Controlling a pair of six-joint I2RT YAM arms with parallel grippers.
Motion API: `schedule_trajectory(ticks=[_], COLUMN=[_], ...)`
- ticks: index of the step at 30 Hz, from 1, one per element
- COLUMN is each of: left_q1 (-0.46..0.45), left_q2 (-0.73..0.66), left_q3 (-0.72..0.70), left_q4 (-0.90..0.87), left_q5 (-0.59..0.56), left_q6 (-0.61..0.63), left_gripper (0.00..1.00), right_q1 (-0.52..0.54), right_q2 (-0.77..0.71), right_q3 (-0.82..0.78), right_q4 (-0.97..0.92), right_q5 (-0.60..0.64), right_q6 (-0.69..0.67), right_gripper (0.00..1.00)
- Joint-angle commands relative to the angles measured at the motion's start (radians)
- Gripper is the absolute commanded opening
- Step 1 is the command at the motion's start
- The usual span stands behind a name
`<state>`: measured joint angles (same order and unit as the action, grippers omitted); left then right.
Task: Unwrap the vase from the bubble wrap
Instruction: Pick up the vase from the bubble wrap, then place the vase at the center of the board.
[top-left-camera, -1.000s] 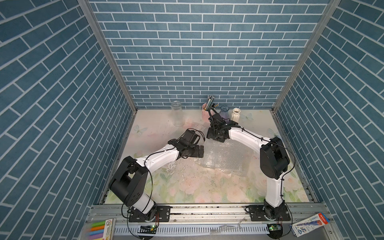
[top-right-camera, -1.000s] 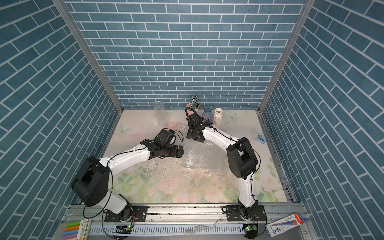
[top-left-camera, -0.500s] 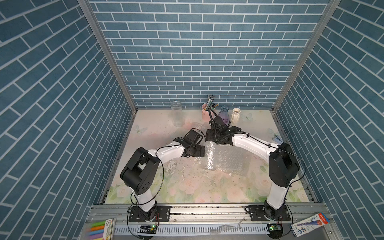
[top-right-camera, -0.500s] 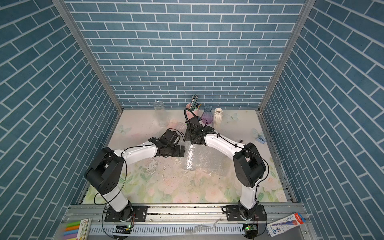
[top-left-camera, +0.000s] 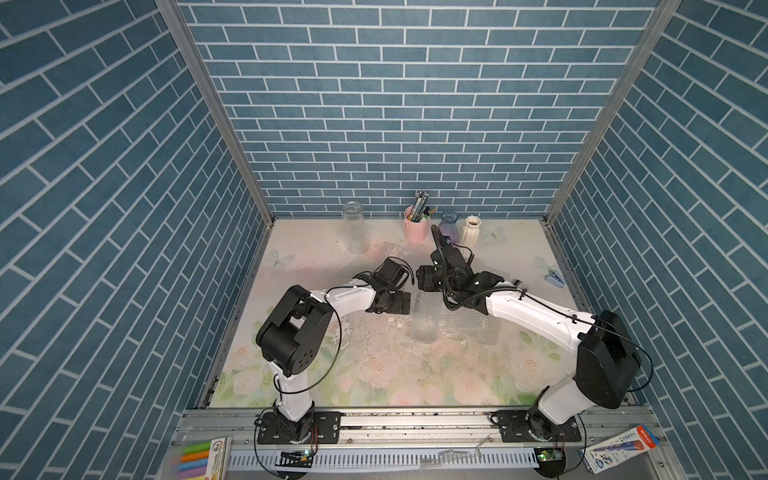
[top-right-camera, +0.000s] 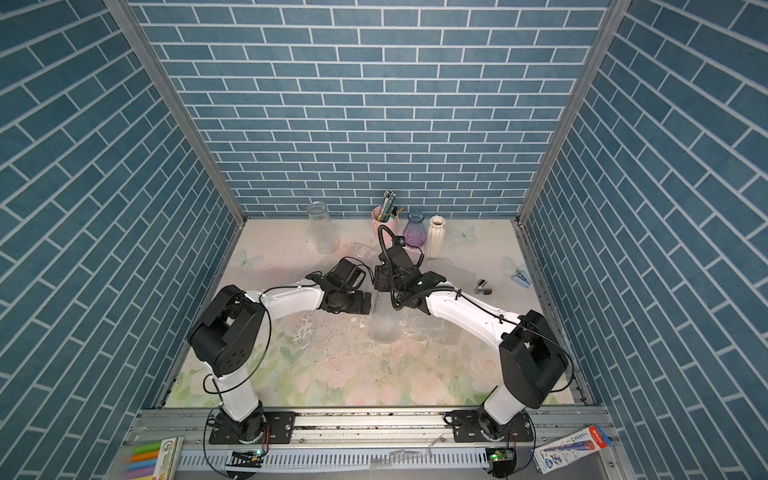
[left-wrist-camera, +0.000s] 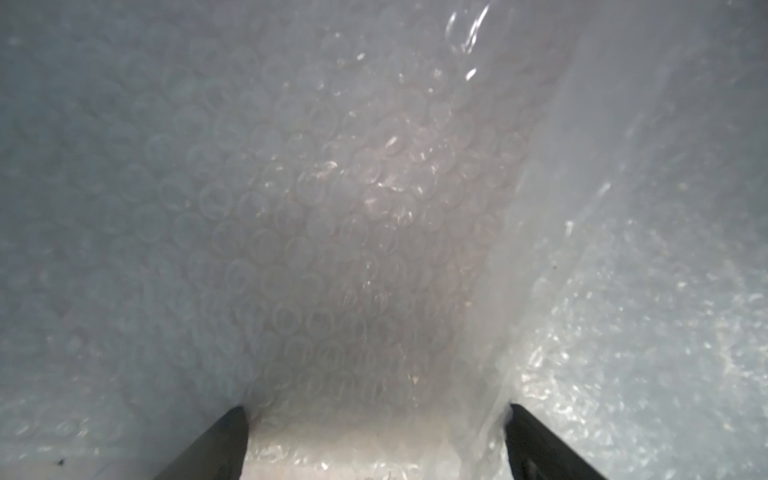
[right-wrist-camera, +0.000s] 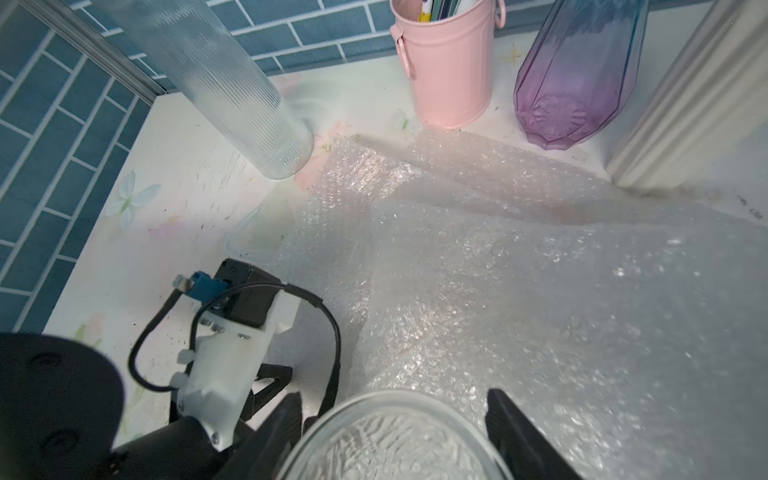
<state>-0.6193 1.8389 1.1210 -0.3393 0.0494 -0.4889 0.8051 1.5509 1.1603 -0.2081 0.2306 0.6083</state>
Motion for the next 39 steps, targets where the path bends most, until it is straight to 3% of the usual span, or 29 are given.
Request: schedule_trajectory(ticks=[1,12,23,29,39], left_q1=[0.006,0.005,0.006,0.006,0.006], left_q2=[0.020,0.033,0.041,0.051,0.060], left_q3=[0.017,0.019,0.020,0.022,0.032], left_q4=[-0.034,-0.033,-0.035,-0.032,-0.030], left_q5=[-0.016,-0.005,0.003,0.016,0.040], left_q6=[0.018,0.016,0.018,0.018,0.020], left_gripper=[0.97,0.96,0.96,0.96,0.96], right_q1=[0.002,0.002,-0.007,-0.071,-0.304], right_q2=[-0.089,-0.239,-0.284,-0.259,-0.232], right_q3=[-0.022,-0.107,-0.031,0.018,0.028], right_q4=[0.105,0.174,0.071,0.041,0.091], right_q5=[0.061,0.094,0.212,0.236,0.204], right_q6=[-0.057,-0.114,-0.208,-0.278,-0.388], right_gripper=[0.54,0.54,0.54,0.54,0.54])
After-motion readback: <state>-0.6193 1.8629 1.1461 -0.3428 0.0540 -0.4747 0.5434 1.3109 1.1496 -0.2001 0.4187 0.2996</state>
